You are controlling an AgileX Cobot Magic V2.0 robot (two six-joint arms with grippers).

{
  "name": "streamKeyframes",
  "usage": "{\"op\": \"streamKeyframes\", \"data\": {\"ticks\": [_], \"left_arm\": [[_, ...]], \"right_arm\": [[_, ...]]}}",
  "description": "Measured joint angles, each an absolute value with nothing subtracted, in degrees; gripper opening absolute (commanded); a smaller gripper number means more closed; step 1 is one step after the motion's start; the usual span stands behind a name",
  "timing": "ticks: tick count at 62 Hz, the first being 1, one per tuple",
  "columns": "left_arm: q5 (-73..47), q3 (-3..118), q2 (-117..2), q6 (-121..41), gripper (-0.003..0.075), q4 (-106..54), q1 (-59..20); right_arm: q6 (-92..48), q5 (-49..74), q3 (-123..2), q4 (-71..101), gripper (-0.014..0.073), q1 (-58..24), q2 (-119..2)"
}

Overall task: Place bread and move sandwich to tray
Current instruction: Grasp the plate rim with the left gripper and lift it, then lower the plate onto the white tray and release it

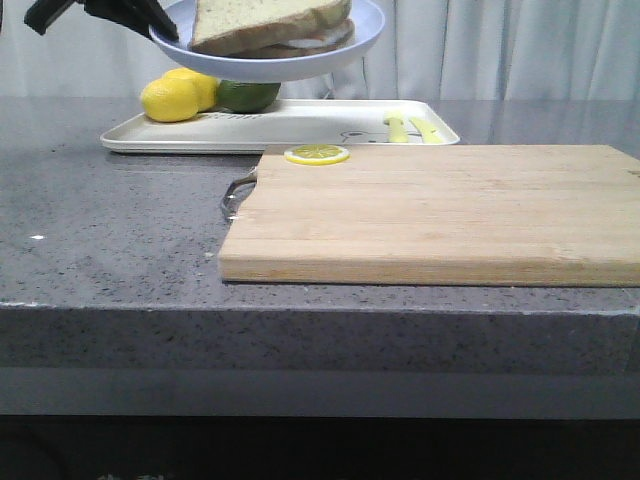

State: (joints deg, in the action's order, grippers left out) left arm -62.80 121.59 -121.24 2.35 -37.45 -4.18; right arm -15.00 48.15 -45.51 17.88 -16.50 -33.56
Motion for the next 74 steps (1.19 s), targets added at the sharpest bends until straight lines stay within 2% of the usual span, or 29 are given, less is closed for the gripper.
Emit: {"op": "streamKeyframes", "data": {"ticks": [17, 43, 50, 62, 74], "left_arm": [[-66.11, 129.56, -129.65, 6.21, -0.002, -34.91, -4.18], [-66.58, 132.23, -133.6, 8.04, -0.0013, -34.17, -4.18], [-66.47, 132.23, -133.6, 8.04, 0.0057, -34.17, -4.18], [-63.23, 132.37, -133.6, 9.27, 0.0227, -36.32, -4.18], [-61.85, 132.41, -133.6, 10.08, 0.0287, -36.91, -4.18]], "right_arm": [[-15.0, 48.15, -45.51, 17.88, 0.0508, -16.5, -33.56], [-15.0, 48.15, -45.51, 17.88, 0.0508, -16.5, -33.56], [-15.0, 48.15, -45.51, 17.88, 0.0508, -16.5, -33.56], [-15.0, 48.25, -45.51, 17.88, 0.0508, -16.5, -33.56], [-15.11, 48.25, -45.51, 17.88, 0.0508, -16.5, -33.56]]}}
